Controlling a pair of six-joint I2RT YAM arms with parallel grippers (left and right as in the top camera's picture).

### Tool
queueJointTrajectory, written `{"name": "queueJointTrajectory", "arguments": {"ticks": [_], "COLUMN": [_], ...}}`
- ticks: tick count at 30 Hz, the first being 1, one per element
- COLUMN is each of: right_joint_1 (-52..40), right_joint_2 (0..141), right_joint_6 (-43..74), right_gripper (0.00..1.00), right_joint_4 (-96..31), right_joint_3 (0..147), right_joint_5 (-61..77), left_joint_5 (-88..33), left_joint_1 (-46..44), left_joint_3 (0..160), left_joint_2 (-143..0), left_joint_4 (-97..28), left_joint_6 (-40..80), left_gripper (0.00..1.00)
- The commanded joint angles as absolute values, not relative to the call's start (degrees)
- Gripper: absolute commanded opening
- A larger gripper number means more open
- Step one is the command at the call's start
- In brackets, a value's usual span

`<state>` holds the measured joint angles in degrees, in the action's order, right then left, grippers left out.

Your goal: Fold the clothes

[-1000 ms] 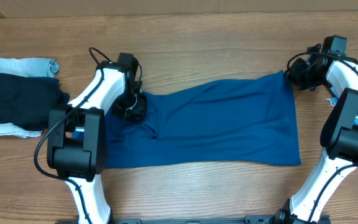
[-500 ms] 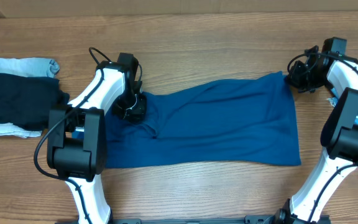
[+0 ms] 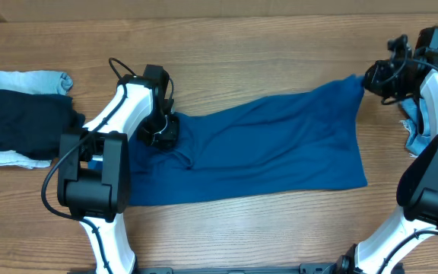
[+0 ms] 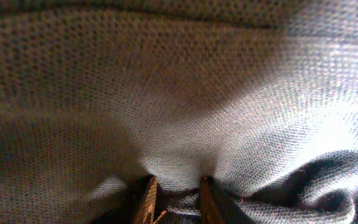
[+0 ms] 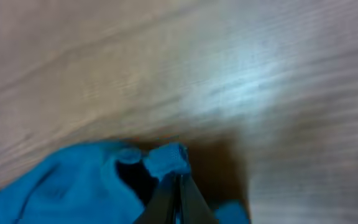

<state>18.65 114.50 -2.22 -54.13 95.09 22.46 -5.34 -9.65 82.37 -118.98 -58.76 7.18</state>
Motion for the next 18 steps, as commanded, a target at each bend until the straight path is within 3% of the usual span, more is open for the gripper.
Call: {"name": "queueJointTrajectory", "arguments": {"ticks": [1,4,6,9,11,16,18], "right_joint_1": [18.83,18.81,18.81,18.81,18.81,18.63,18.48], "right_joint_2": [112.88,112.88,112.88,112.88,112.9,113.32,114.76], "right_joint_6": [-3.01,0.12,1.74,3.86,5.5,5.65,6.13], "right_gripper": [0.04,0.04,0.09,0.23,0.43,0.63,0.65], "right_joint_4": [-57.91,-61.52,-62.85,-63.18,-62.74,-60.05,-57.69], "right_joint_3": [96.29,96.29,96.23,96.18,96.18,95.81,95.79], "right_joint_5": [19.29,12.21,9.32,9.04,9.45,13.78,15.27], "left_joint_5": [-5.61,-5.58,-5.58,-5.61,-5.58,-5.61,-5.61], "left_joint_1": [-9.5,-9.32,-9.28,-9.28,-9.28,-9.28,-9.28], "left_joint_3": [79.59,79.59,79.59,79.59,79.59,79.59,79.59], "left_joint_2": [-121.32,-121.32,-121.32,-121.32,-121.32,-121.32,-121.32], "left_joint_4": [-58.43,-58.37,-58.22,-58.13,-58.02,-58.02,-57.95], "left_joint_6": [7.75,7.75,7.75,7.75,7.75,7.75,7.75], "left_gripper": [0.27,0.27,0.27,0.28,0.28,0.28,0.28]}}
